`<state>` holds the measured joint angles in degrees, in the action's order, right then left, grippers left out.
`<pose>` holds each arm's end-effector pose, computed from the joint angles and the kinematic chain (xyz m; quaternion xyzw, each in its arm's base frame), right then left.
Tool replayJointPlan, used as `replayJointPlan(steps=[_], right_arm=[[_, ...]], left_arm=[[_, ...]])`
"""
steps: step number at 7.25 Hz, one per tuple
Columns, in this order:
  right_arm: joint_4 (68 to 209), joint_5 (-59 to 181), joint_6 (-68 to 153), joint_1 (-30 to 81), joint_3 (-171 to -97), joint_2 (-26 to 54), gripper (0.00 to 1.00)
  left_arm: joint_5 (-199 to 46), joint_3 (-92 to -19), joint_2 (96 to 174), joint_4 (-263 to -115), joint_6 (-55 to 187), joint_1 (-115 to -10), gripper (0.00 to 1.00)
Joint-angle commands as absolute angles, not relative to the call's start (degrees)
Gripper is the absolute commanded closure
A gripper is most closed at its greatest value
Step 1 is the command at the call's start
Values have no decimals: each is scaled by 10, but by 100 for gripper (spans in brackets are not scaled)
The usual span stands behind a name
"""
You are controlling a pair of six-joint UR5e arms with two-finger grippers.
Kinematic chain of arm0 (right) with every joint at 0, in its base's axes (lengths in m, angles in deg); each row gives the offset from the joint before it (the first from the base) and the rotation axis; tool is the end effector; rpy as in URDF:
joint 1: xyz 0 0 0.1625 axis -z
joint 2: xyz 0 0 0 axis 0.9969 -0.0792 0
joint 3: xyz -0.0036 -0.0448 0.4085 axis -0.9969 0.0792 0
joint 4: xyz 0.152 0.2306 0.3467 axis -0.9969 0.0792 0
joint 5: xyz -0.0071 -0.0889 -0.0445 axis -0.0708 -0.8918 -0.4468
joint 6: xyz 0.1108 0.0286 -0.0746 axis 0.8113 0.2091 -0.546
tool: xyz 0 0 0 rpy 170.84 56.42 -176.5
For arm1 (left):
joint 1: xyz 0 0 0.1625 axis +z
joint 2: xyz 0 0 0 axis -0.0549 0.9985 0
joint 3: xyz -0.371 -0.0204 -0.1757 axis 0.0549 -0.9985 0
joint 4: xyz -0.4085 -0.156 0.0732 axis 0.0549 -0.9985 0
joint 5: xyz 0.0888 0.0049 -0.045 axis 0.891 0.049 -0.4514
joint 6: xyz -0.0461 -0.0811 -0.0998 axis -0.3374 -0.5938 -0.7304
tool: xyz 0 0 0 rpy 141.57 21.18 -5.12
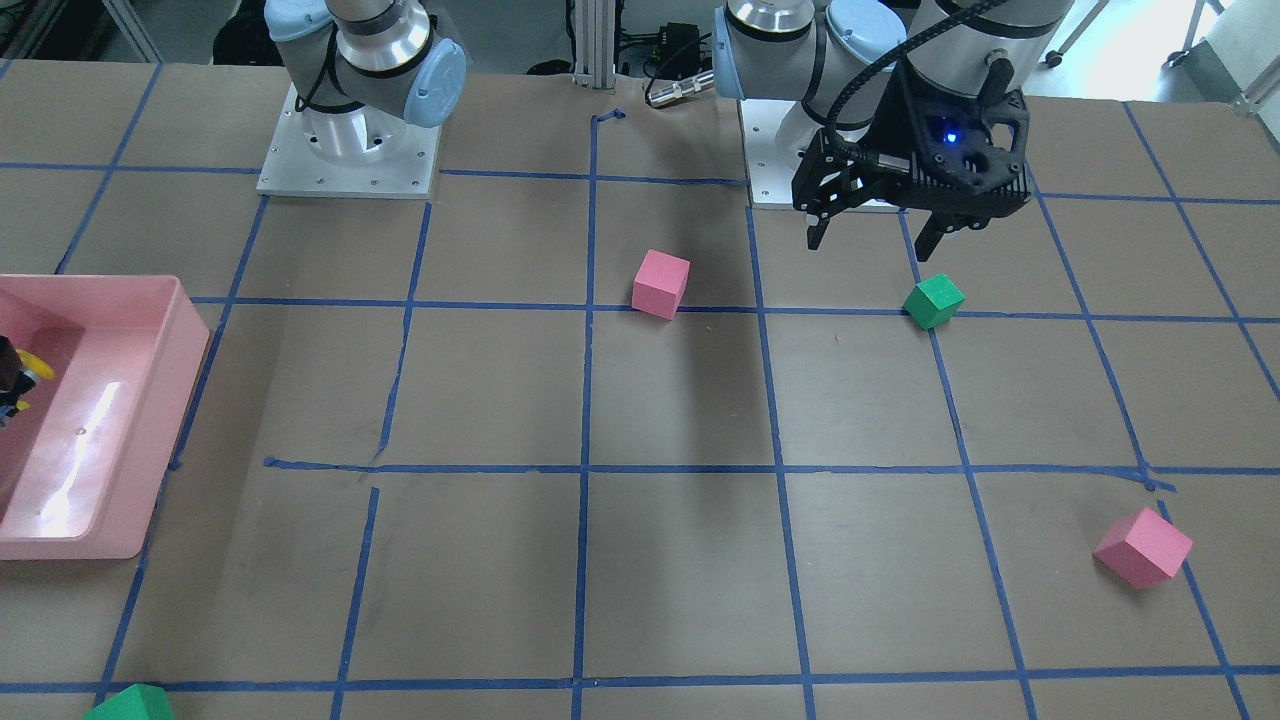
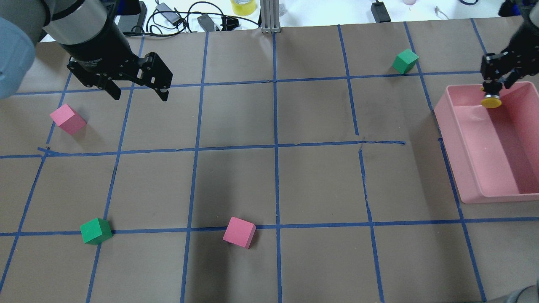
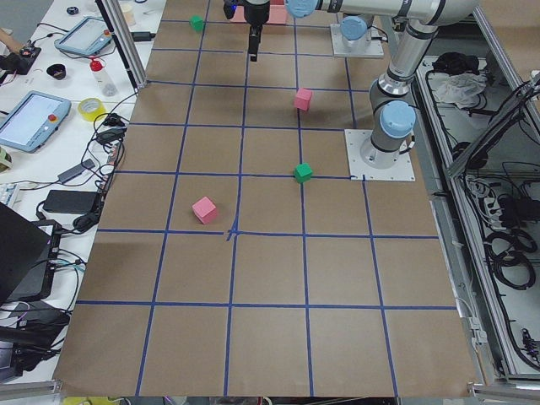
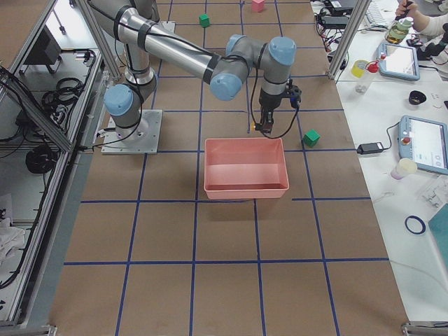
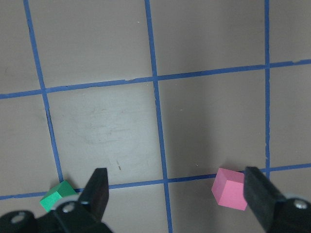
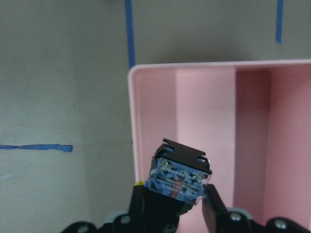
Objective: Align button upright
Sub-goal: 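Lift the switch out of the bin with the right gripper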
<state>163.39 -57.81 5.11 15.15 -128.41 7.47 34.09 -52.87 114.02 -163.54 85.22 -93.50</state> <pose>-0.0939 -0.6192 0.3470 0.0118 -0.9988 -0.0085 0.0473 -0.1388 -0.5182 0.4649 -0.0438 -0.9987 0.0242 0.0076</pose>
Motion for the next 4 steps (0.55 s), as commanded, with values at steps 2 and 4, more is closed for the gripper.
replayJointPlan(steps=[2, 4], right_arm=[[1674, -578, 149, -52, -1262, 137, 100], [1729, -551, 152, -101, -1256, 193, 100]], left_arm=[[341, -529, 1140, -1636, 852, -935, 0], [341, -530, 1140, -1637, 852, -934, 0]])
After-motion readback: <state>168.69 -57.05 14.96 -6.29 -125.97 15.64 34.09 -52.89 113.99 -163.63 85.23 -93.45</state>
